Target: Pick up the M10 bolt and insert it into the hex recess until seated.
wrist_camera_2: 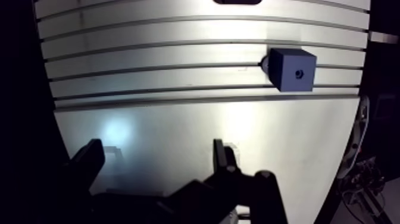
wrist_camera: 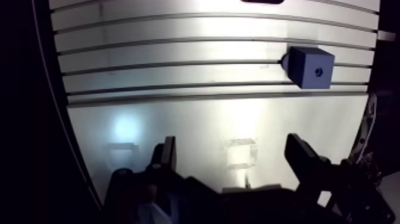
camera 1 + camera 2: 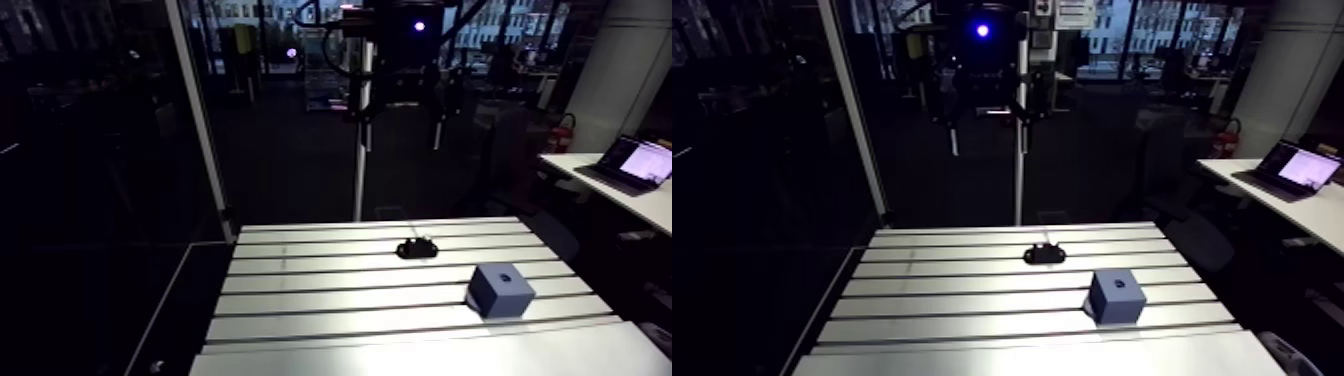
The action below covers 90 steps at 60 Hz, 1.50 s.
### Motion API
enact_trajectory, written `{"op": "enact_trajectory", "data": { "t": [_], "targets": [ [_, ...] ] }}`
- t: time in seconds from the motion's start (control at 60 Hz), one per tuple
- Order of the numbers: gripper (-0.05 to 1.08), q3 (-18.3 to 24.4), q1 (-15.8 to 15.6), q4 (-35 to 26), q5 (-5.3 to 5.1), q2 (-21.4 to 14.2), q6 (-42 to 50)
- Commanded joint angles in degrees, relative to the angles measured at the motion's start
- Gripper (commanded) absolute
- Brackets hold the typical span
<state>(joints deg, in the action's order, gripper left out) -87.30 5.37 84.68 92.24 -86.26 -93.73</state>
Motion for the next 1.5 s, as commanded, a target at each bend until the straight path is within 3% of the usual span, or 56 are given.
{"op": "enact_trajectory", "data": {
  "t": [0.017,0.617,1.083,1.5],
  "targets": [
    [0.00,1.74,-6.33,-1.58,-2.37,-0.18,-2.02],
    [0.00,1.65,-6.33,-1.42,-2.29,-0.09,-1.94],
    [0.00,1.77,-5.39,-0.64,-0.72,-0.09,-3.87],
    [0.01,-1.48,3.20,3.95,-0.97,-0.09,-9.65]
  ]
}}
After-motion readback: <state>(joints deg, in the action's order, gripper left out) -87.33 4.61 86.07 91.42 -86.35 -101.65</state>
